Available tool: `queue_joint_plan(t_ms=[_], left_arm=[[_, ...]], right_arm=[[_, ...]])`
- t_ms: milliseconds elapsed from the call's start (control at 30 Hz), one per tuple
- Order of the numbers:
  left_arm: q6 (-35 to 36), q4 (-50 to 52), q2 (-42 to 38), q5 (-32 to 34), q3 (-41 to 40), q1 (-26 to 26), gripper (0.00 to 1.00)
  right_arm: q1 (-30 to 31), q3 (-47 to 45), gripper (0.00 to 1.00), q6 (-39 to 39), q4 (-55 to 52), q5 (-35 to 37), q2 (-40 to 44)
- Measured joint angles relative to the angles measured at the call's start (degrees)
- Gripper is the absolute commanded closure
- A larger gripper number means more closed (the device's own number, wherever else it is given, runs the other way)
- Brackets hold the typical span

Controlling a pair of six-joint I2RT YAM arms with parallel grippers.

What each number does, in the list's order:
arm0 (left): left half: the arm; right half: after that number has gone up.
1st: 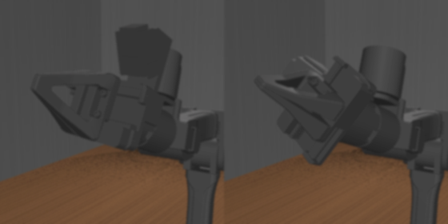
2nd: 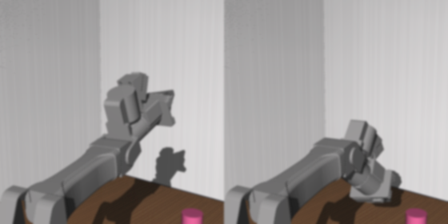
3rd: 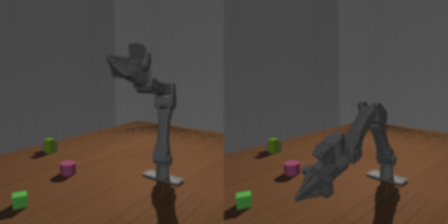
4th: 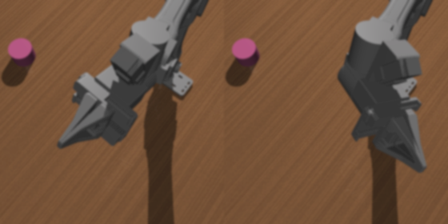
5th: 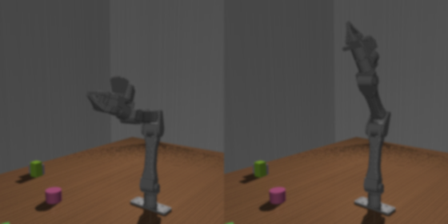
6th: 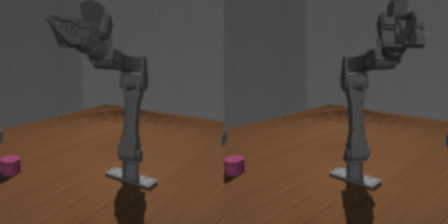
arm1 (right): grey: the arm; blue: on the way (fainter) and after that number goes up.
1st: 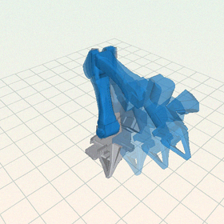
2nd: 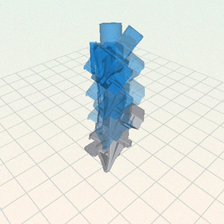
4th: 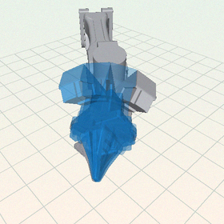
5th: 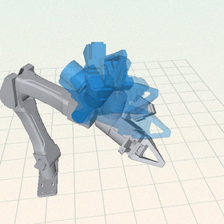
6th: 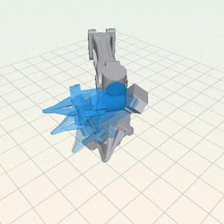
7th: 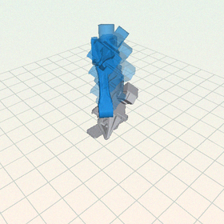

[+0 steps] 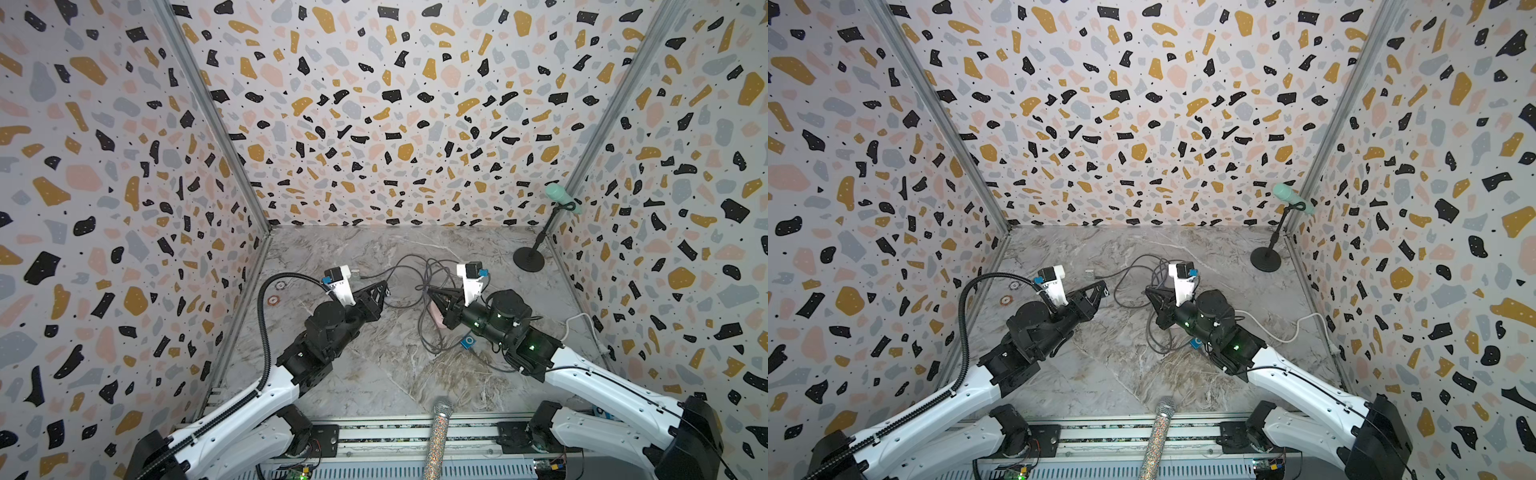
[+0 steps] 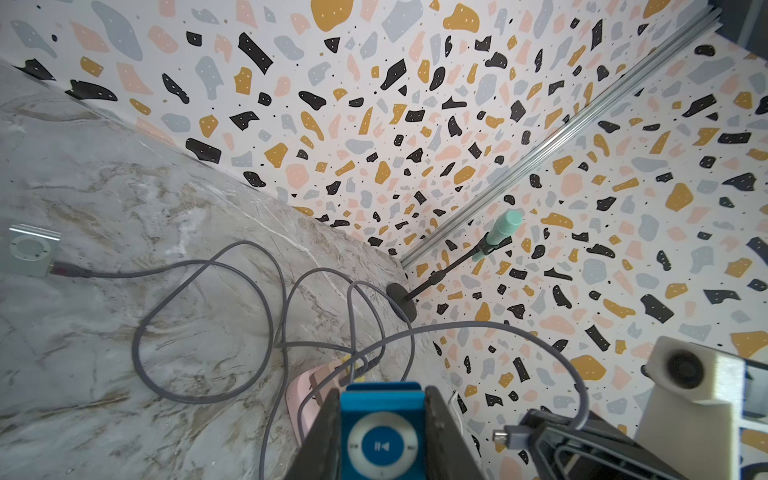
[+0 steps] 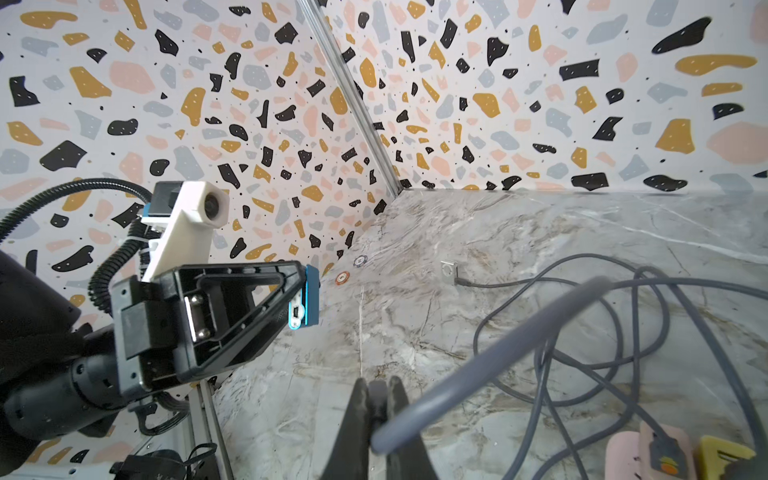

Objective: Charge mp3
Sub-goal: Pick up the MP3 player from the center of the board, then adjust the mp3 player at the center of the board.

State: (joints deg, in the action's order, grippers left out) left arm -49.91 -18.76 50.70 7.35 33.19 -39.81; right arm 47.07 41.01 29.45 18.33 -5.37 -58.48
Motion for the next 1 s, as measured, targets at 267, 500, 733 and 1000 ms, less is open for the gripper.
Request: queue_joint_plan(t_ms=[267, 500, 733, 1000], left_arm=[[-2.91, -2.08, -0.87, -0.02, -2.62, 0.00, 0.80], [-5.42, -5.57, 1.90, -2.49, -3.10, 0.00, 0.80], [-1.99, 6.32, 3.69, -2.05, 0.09, 0.00, 0.80], [1.33, 26.38, 5.11, 2.97, -0.04, -2.75, 0.78]], right_arm=[[0.66, 0.00, 1.00, 1.16, 1.49, -1.53, -1.07], [1.73, 0.00, 1.00, 1.36, 1.88, -1.49, -1.05], [2.16, 0.00, 1.00, 1.29, 1.66, -0.55, -1.03], [2.19, 0.70, 1.00, 0.11, -1.70, 3.58, -0.28]])
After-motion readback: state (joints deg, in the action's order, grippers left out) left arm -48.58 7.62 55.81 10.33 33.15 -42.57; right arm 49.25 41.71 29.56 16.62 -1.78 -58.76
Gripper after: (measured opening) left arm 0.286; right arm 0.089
